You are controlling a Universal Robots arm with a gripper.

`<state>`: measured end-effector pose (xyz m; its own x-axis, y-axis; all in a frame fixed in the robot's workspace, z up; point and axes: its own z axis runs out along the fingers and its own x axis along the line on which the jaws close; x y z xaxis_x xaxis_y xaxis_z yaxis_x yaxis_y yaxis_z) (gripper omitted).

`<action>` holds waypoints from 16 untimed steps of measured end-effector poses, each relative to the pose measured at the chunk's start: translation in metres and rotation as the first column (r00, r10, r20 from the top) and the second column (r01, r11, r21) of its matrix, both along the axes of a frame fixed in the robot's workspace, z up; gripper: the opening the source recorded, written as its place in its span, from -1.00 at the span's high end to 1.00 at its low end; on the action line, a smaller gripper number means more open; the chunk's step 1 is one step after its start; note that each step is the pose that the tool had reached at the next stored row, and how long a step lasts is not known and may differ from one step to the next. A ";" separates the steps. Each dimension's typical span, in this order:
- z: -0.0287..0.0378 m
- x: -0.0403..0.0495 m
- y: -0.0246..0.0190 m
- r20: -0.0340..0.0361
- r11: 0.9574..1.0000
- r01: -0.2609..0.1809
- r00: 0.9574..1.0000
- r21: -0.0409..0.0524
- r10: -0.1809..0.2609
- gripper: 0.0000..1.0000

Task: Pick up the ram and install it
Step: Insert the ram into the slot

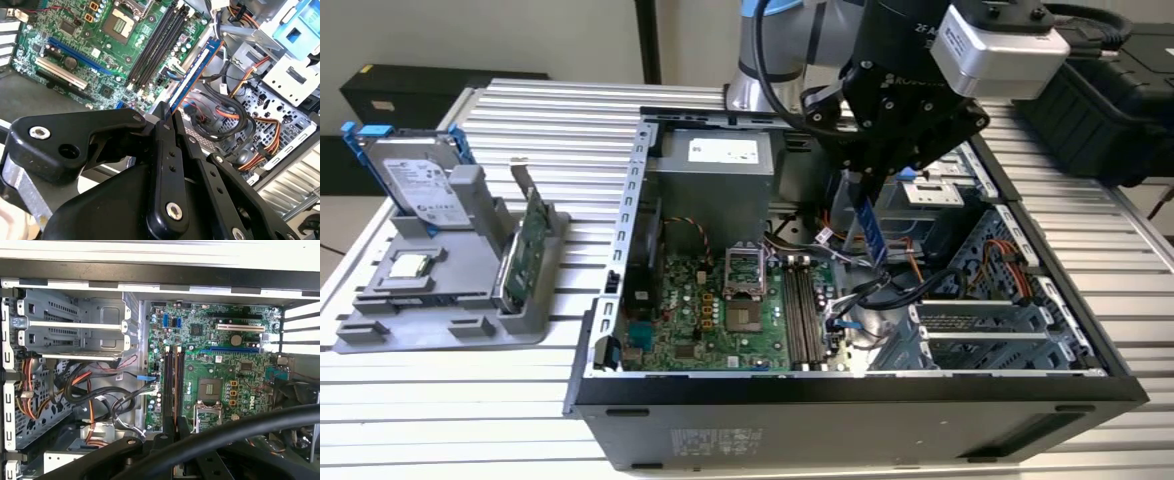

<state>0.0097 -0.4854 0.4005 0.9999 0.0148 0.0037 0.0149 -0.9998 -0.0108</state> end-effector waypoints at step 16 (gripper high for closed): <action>-0.0089 0.0021 0.0000 0.000 1.000 0.014 1.000 0.000 -0.014 1.00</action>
